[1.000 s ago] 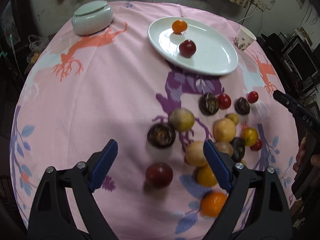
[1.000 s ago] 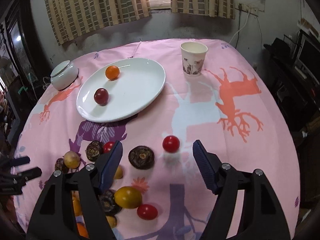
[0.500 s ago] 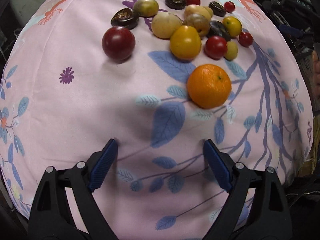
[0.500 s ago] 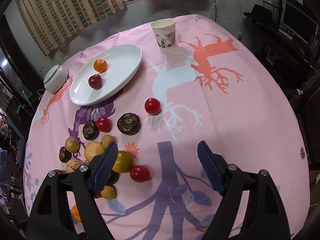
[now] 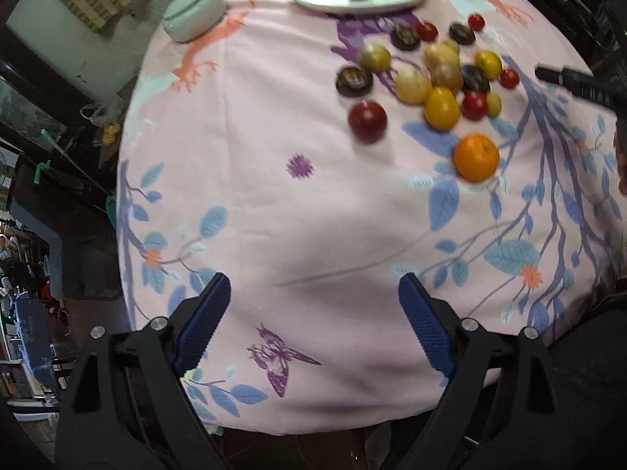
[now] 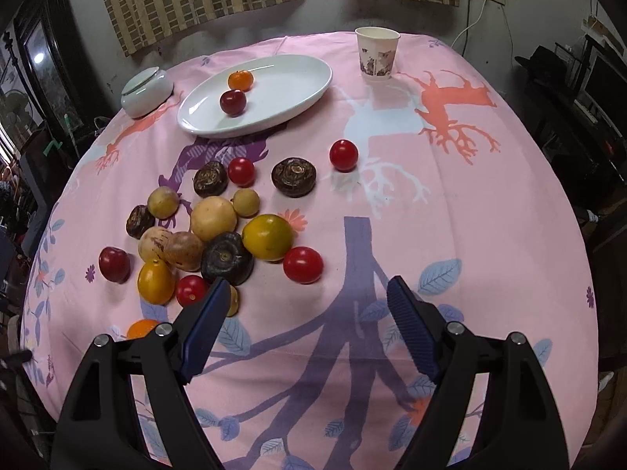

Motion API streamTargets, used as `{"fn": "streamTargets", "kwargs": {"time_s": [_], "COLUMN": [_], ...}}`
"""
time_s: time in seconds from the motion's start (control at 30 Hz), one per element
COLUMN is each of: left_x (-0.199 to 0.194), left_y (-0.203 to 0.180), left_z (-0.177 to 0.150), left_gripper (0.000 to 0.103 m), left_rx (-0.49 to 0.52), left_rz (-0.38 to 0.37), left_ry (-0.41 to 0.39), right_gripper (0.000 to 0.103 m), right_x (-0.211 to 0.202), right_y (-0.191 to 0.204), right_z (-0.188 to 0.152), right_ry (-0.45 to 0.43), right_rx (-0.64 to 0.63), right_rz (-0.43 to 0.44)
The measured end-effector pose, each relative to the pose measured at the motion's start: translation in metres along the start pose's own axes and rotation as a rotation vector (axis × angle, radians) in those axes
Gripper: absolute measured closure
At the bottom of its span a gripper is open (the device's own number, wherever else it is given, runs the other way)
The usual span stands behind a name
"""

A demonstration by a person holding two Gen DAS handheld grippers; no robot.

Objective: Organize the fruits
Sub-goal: 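Grasp another dark red plum with the left tool while the right tool grasps a yellow tomato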

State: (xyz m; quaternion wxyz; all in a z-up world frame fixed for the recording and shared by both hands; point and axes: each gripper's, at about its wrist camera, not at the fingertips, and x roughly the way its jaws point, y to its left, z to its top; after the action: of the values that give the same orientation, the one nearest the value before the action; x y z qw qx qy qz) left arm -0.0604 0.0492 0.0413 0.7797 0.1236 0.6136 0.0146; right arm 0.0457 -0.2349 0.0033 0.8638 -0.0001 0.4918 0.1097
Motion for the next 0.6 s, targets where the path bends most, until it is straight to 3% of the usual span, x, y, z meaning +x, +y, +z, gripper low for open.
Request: {"fn": "streamTargets", "kwargs": {"time_s": [0.13,0.27,0.43,0.6], "left_x": [-0.013,0.020,0.073,0.109], "left_y": [-0.002,-0.025,-0.044,-0.043], "left_z": [0.033,0.057,0.070,0.092], "left_gripper": [0.014,0.014,0.014,0.014], "left_rx": [0.017,0.034,0.043,0.023], "left_rz": [-0.001,-0.127,-0.157,-0.160], "left_ry": [-0.038,0.022,0.095,0.143], "right_gripper": [0.021,0.021,0.021,0.021], "right_x": [0.004,0.011,0.021,0.032], "right_y": [0.003,0.005,-0.007,-0.004], "right_z": [-0.002,-0.001,0.006,0.011], "right_ry": [0.008,0.014,0.025,0.033], "right_rx": [-0.036,-0.049,0.011,-0.031], "right_rz": [0.005,0.008,-0.026,-0.025]}}
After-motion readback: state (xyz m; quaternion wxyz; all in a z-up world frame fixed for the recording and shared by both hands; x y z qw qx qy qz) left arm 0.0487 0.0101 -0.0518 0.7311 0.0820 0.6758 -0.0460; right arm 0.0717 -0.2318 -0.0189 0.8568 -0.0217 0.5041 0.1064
